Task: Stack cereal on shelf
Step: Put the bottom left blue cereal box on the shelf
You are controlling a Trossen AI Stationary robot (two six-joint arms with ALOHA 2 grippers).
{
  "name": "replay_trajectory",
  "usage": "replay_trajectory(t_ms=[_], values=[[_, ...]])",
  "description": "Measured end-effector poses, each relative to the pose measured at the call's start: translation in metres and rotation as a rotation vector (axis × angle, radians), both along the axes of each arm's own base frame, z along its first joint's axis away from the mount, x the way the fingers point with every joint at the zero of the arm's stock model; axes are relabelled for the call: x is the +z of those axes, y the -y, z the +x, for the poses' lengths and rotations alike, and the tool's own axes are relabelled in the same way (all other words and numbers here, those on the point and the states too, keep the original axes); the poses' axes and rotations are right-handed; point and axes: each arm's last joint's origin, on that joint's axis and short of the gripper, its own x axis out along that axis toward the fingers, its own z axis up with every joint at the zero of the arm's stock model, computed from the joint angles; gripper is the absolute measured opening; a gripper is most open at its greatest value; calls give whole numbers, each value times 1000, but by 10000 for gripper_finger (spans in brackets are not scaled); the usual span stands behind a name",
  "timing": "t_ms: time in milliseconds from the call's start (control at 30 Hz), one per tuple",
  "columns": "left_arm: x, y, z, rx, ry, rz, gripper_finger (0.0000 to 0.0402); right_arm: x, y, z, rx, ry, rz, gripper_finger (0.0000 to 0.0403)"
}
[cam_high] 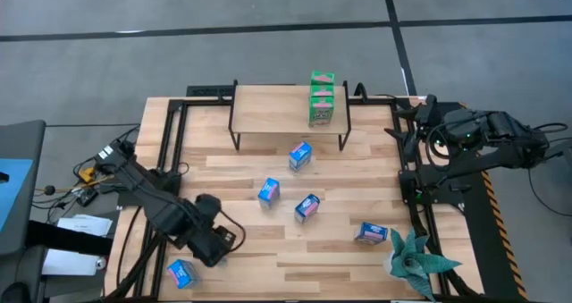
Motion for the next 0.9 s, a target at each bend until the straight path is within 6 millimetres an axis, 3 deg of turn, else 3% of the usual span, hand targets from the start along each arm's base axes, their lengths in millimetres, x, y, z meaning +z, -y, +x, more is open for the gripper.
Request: replay_trajectory(t_ms=[100,267,467,900], values=[[-8,8,-2,148,16,-35,259,0,0,0,0,0,0,286],[-23,19,-11,192,-93,-101,259,0,0,0,1,-3,-4,286],[-36,23,-12,319,-61,-89,259,0,0,0,3,-7,-8,286],[-74,36,2,350,-101,-70,259,-1,0,-1,2,-20,-9,286]])
